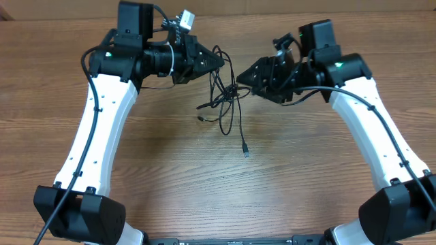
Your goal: Untangle cables
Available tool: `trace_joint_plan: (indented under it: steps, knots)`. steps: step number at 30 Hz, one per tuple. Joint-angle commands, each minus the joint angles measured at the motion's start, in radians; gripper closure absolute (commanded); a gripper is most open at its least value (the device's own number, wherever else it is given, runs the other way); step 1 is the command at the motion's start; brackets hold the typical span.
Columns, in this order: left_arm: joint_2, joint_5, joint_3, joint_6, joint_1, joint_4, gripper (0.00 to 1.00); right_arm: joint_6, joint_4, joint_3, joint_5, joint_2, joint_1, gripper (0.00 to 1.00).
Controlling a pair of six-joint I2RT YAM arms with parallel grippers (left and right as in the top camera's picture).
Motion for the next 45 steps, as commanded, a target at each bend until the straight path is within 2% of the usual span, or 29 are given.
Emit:
trace_joint_plan:
  steps: [1, 5, 7, 9, 13, 15, 17, 22, 27, 32, 36, 38, 42, 45]
  knots:
    - [-0.023, 0.003, 0.026, -0.005, -0.009, 0.017, 0.96, 0.059, -0.017, 0.012, 0.060, 0.024, 0.041, 0.52]
    - [-0.023, 0.017, 0.026, -0.053, -0.003, 0.063, 0.96, 0.058, -0.074, 0.012, 0.129, 0.049, 0.060, 0.58]
    - [-0.023, 0.067, 0.026, -0.111, 0.010, 0.127, 0.96, 0.058, -0.095, 0.010, 0.153, 0.055, 0.065, 0.68]
    - [-0.023, 0.146, 0.026, -0.207, 0.030, 0.229, 0.96, 0.051, -0.114, 0.008, 0.156, 0.059, 0.065, 0.73]
    - [-0.023, 0.280, 0.026, -0.422, 0.078, 0.488, 0.96, -0.002, -0.142, 0.007, 0.161, 0.059, 0.062, 0.75]
    - [-0.023, 0.323, 0.026, -0.507, 0.100, 0.585, 0.96, -0.032, -0.156, 0.007, 0.174, 0.059, 0.058, 0.83]
    - [-0.023, 0.354, 0.026, -0.561, 0.113, 0.655, 0.96, -0.044, -0.179, 0.007, 0.215, 0.059, 0.058, 0.96]
    - [-0.023, 0.371, 0.026, -0.616, 0.159, 0.760, 0.96, -0.044, -0.288, 0.007, 0.441, 0.059, 0.053, 0.96]
    - [-0.023, 0.362, 0.026, -0.537, 0.191, 0.753, 0.96, -0.039, -0.388, 0.007, 0.715, 0.059, 0.038, 0.96]
    - [-0.023, 0.268, 0.026, -0.391, 0.194, 0.586, 0.96, 0.014, -0.449, 0.006, 0.910, 0.059, 0.031, 0.96]
    - [-0.023, 0.057, 0.026, -0.193, 0.206, 0.303, 0.96, 0.068, -0.485, -0.008, 1.018, 0.059, -0.008, 0.96]
    - [-0.023, -0.096, 0.026, -0.121, 0.207, 0.154, 0.96, 0.076, -0.485, -0.021, 1.037, 0.059, -0.039, 0.96]
    - [-0.023, -0.363, 0.026, -0.015, 0.195, -0.046, 0.96, 0.075, -0.478, -0.050, 1.014, 0.059, -0.108, 0.96]
    - [-0.023, -0.495, 0.026, 0.047, 0.181, -0.159, 0.96, -0.024, -0.454, -0.050, 0.928, 0.058, -0.135, 0.96]
